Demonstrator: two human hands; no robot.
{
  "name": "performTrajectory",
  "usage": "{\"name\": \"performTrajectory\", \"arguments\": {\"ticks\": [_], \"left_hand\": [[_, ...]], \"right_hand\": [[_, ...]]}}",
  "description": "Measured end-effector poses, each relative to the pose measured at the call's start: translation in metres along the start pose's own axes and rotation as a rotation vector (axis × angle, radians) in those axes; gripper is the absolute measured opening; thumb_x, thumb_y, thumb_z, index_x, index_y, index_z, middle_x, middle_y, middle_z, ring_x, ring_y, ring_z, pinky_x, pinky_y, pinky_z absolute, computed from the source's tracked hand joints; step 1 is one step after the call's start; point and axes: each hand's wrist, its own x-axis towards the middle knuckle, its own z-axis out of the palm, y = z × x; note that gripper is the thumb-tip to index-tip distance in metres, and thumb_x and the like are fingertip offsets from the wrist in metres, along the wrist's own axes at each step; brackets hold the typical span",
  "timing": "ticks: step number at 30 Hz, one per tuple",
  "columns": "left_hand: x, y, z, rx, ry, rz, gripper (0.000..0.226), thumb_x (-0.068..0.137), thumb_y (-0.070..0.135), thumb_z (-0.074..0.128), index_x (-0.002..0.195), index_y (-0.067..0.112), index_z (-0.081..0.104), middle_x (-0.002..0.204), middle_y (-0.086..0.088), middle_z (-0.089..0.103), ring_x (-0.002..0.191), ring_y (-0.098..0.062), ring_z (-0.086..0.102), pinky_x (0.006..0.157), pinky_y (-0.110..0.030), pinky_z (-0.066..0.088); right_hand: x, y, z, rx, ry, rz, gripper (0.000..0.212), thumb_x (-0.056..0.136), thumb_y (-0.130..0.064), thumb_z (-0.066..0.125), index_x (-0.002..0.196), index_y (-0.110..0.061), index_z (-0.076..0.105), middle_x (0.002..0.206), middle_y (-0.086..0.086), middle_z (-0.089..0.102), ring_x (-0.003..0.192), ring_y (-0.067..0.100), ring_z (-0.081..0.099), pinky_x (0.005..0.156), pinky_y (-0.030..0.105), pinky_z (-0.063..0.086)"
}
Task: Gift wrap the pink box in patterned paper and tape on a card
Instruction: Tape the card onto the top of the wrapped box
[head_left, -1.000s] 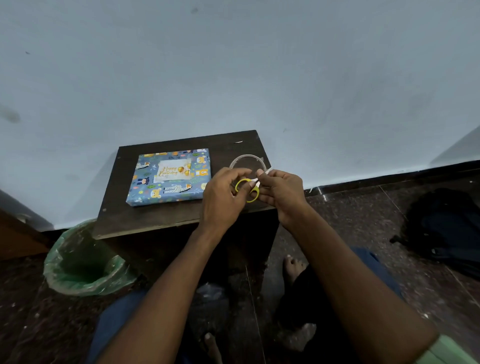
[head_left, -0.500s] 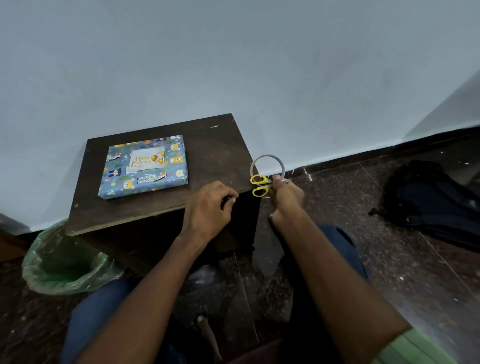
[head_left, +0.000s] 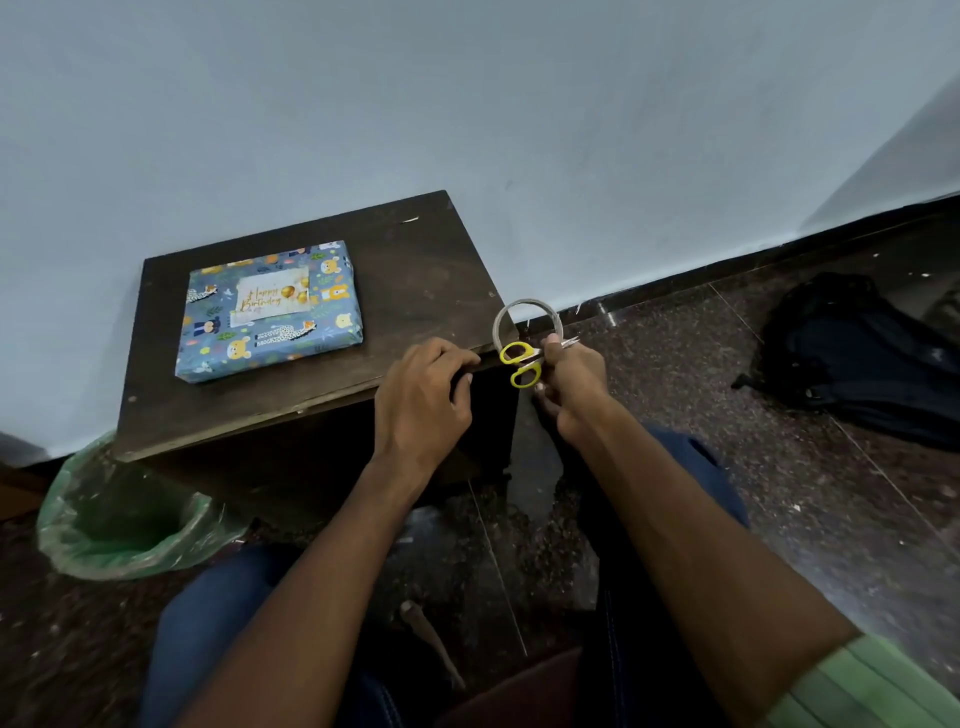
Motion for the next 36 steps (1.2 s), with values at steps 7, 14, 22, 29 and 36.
{"name": "performTrajectory", "arguments": {"ticks": [7,14,22,29,36], "left_hand": [[-0.015,-0.001,-0.001,0.078,-0.026,-0.051,0.020,0.096,0.027,0.072,0.114,0.020,0.078,0.103,0.005,0.070,0.096,-0.020,0.064,0.082,-0.035,0.053],[-0.022,0.004,-0.011,-0.008,-0.146,-0.162,0.008,0.096,0.023,0.074,0.095,0.030,0.079,0.091,0.012,0.069,0.090,-0.013,0.061,0.078,-0.027,0.045],[-0.031,-0.001,-0.032,-0.118,-0.306,-0.321,0.008,0.089,0.030,0.083,0.088,0.037,0.083,0.084,0.019,0.074,0.079,0.000,0.066,0.071,-0.025,0.052],[-0.042,-0.004,-0.044,-0.331,-0.391,-0.566,0.013,0.077,0.029,0.095,0.081,0.032,0.083,0.070,0.019,0.076,0.072,0.006,0.073,0.070,-0.013,0.051],[-0.045,-0.009,-0.045,-0.378,-0.398,-0.655,0.015,0.075,0.025,0.097,0.079,0.028,0.082,0.070,0.012,0.078,0.070,0.000,0.074,0.072,-0.020,0.056]], "right_hand": [[0.002,-0.003,-0.012,-0.105,0.010,-0.012,0.022,0.102,-0.023,0.062,0.083,-0.012,0.065,0.082,0.011,0.069,0.068,0.022,0.062,0.063,0.036,0.050],[-0.004,-0.013,-0.034,-0.304,-0.075,0.046,0.018,0.095,-0.010,0.068,0.101,0.005,0.075,0.081,0.019,0.067,0.050,0.021,0.053,0.041,0.022,0.037],[-0.005,-0.016,-0.017,-0.513,-0.290,0.309,0.020,0.105,-0.017,0.060,0.094,-0.008,0.073,0.083,0.007,0.067,0.063,0.017,0.057,0.061,0.029,0.047],[0.012,0.007,0.008,-0.528,-0.310,0.427,0.021,0.105,-0.017,0.062,0.086,-0.008,0.061,0.076,0.007,0.061,0.064,0.017,0.062,0.055,0.032,0.052],[0.019,0.029,0.030,-0.370,-0.238,0.504,0.016,0.110,-0.005,0.047,0.100,-0.006,0.060,0.050,0.003,0.062,0.054,0.014,0.060,0.075,0.031,0.054]]}}
